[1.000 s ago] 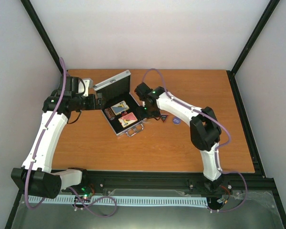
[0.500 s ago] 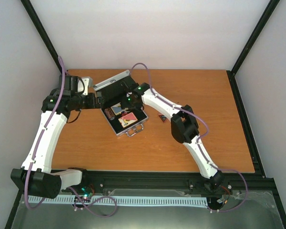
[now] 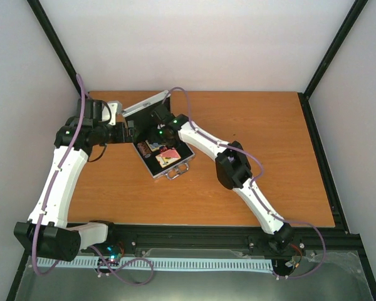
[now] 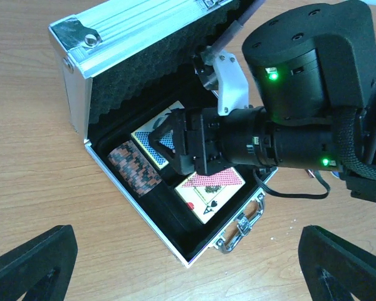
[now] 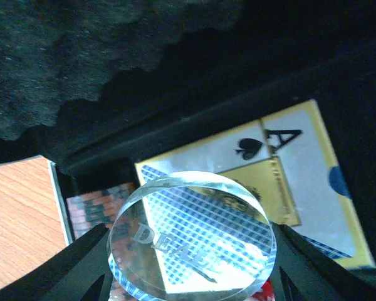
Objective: Pack up texas hold em set
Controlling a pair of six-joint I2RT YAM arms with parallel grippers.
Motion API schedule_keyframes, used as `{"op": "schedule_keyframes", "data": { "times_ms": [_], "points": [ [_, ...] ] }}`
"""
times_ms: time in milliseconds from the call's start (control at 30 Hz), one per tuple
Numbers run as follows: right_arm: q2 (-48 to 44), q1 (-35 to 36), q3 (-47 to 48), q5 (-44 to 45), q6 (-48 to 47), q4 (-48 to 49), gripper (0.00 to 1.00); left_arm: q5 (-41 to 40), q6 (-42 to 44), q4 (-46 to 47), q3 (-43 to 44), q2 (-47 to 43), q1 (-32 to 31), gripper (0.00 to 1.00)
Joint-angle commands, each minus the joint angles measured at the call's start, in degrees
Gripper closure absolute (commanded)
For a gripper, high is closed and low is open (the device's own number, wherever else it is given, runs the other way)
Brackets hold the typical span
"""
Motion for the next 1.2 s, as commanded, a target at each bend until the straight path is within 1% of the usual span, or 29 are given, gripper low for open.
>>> {"op": "schedule_keyframes", "data": {
  "times_ms": [0, 67, 167, 233, 300, 533, 600, 633, 667, 800, 933, 1067, 1167],
  "points": [
    [1.7, 0.7, 3.7, -0.4, 1.9, 2.6, 0.46, 1.5, -0.8, 0.2, 1.6, -1.4, -0.1, 0.00],
    [2.1, 0.8, 3.7, -0.4, 2.1, 2.4, 0.27, 1.6, -0.8, 0.2, 1.5, -1.5, -0.1, 0.00],
    [2.1, 0.8, 3.6, -0.4, 1.9, 1.8, 0.23, 1.6, -0.8, 0.4, 1.3, -1.5, -0.1, 0.00],
    [1.9, 0.8, 3.5, 0.1, 1.6, 1.3, 0.15, 1.6, -0.7, 0.4, 1.2, -1.5, -0.1, 0.00],
    [1.6, 0.8, 3.5, 0.4, 1.2, 1.1, 0.10, 1.5, -0.7, 0.5, 1.1, -1.5, -0.1, 0.00],
    [-0.6, 0.8, 3.0, 2.4, 0.4, -1.3, 0.09, 1.2, -0.6, 0.5, 1.1, -1.3, -0.1, 0.00],
    [-2.4, 0.8, 1.8, 3.5, 0.1, -2.1, 0.04, 1.1, -0.5, 0.5, 1.3, -1.2, -0.1, 0.00],
    [-3.7, 0.8, 0.5, 4.3, -0.2, -2.1, 0.01, 1.2, -0.5, 0.4, 1.3, -1.2, -0.1, 0.00],
    [-4.9, 0.8, -1.2, 5.1, -0.5, -1.9, 0.00, 1.2, -0.5, 0.4, 1.4, -1.1, -0.1, 0.00],
    [-10.0, 0.8, -7.3, 7.9, -2.1, -1.2, 0.00, 0.9, -0.5, 0.5, 1.1, -1.1, -0.1, 0.00],
    [-13.1, 0.8, -9.7, 9.1, -3.9, -2.6, 0.00, 0.8, -0.4, 0.7, 1.0, -0.8, -0.1, 0.00],
    [-17.7, 0.7, -16.2, 12.9, -5.1, -3.3, 0.00, 0.5, -0.3, 0.7, 0.8, -0.8, -0.1, 0.00],
    [-20.9, 0.1, -20.9, 16.8, -4.7, -5.8, 0.00, 0.4, -0.3, 0.6, 0.8, -0.7, -0.1, 0.00]
  ]
}}
